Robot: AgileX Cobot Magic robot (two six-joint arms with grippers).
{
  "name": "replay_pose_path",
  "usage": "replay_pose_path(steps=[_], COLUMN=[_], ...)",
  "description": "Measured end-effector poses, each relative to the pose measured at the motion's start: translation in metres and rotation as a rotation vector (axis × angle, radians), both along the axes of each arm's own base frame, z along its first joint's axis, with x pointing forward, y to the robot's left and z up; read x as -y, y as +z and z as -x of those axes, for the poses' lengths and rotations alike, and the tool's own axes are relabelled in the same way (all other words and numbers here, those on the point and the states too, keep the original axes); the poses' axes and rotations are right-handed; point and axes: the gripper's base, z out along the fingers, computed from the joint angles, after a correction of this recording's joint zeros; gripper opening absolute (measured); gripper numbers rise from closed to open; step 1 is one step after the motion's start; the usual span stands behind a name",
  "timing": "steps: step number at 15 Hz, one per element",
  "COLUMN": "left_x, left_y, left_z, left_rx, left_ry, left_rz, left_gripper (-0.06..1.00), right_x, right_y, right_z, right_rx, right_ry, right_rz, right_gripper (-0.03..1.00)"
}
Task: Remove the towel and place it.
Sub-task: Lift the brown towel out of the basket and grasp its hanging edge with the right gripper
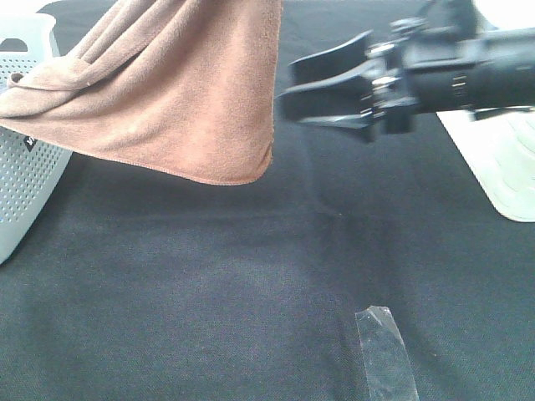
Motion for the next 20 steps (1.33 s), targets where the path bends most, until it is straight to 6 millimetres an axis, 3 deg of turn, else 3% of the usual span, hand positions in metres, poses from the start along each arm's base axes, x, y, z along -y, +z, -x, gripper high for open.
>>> replay_pose_path(steps=[6,9,15,18,20], left_x=[0.000,0.000,0.000,0.000,-0.002], left_y=[0.000,0.000,0.000,-0.001,-0.001], left_z=[0.000,0.000,0.000,0.000,0.000], left_rx=[-0.002,-0.002,-0.004,-0.012,-0.013], left_ry=[-0.003,-0.003,-0.002,0.012,0.030], left_rz=[0.002,0.002,0.002,0.008,0.001], left_gripper=[0.00,0.00,0.00,0.00,0.00], right_x=[-0.037,-0.038,-0.036,-0.036,-0.038], right_y=[-0.031,-0.049,-0.057,-0.053,-0.048], right_z=[-0.009,-0.013,-0.010,-0.010,-0.003], right_rx=[-0.055,-0.100,-0.169,-0.219,-0.241], right_ry=[0.052,0.040,0.054,0.055,0.125], right_rz=[0.072,0.108,0.186,0.177,0.133], right_gripper=[0.77,0.71,0.35,0.05,0.01])
